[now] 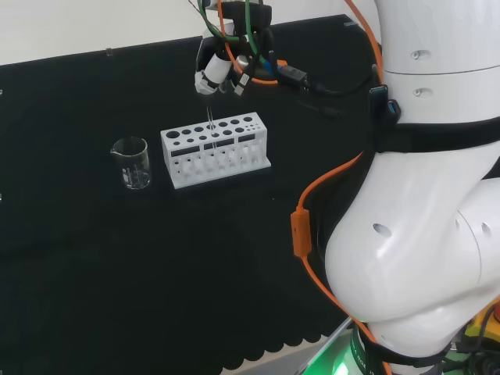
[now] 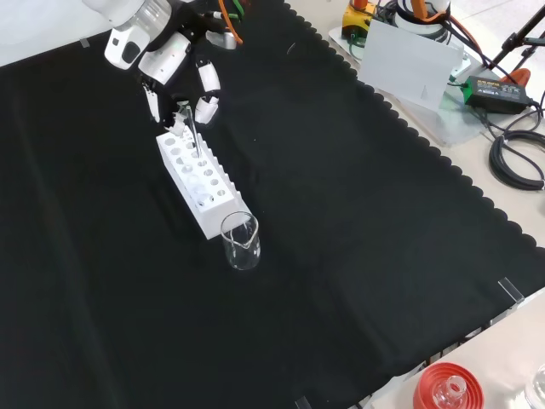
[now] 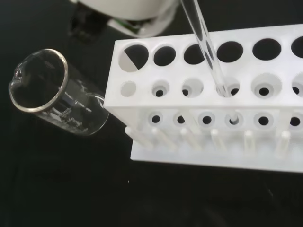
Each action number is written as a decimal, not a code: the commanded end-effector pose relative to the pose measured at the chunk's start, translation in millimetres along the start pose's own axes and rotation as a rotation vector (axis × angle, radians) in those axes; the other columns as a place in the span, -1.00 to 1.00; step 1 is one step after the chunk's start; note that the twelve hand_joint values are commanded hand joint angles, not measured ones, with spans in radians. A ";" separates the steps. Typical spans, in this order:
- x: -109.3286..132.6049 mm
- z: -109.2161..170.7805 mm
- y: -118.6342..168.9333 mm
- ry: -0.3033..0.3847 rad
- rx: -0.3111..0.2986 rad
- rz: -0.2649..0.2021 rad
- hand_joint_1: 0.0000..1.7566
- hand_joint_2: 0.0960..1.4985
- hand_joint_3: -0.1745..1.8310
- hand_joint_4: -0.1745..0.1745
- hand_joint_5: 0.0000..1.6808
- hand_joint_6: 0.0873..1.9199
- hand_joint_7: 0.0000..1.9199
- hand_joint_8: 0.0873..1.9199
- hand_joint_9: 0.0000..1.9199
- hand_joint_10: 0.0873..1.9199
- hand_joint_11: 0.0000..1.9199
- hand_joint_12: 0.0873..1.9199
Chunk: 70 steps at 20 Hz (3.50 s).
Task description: Take the glass rod from the white test tube rack.
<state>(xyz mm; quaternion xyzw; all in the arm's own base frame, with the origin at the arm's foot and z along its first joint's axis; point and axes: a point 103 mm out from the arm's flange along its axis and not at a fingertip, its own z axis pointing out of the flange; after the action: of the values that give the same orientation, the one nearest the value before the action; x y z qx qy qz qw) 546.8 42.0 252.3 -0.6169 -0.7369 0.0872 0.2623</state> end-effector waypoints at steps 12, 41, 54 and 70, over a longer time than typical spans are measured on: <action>9.4 -11.4 -10.3 -0.009 -0.200 -0.061 0.48 -0.21 0.00 -1.00 0.19 0.05 0.28 0.00 0.60 -0.42 0.62 -0.36; 40.6 -54.2 -77.7 -0.061 -0.337 -0.022 0.48 0.13 -0.44 -1.00 0.20 -0.28 0.20 0.08 0.79 -0.44 0.66 -0.34; 61.8 -70.3 -100.7 -0.069 -0.365 -0.017 0.48 0.13 -0.45 -1.00 0.21 -0.30 0.21 0.06 0.80 -0.45 0.67 -0.34; 76.8 -65.7 -112.3 -0.058 -0.368 -0.038 0.48 0.10 -0.43 -1.00 0.23 -0.32 0.22 0.04 0.81 -0.47 0.67 -0.34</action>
<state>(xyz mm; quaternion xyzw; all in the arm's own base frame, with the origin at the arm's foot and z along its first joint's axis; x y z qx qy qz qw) 474.7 75.2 379.8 -0.6388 -0.7585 -0.0369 0.1238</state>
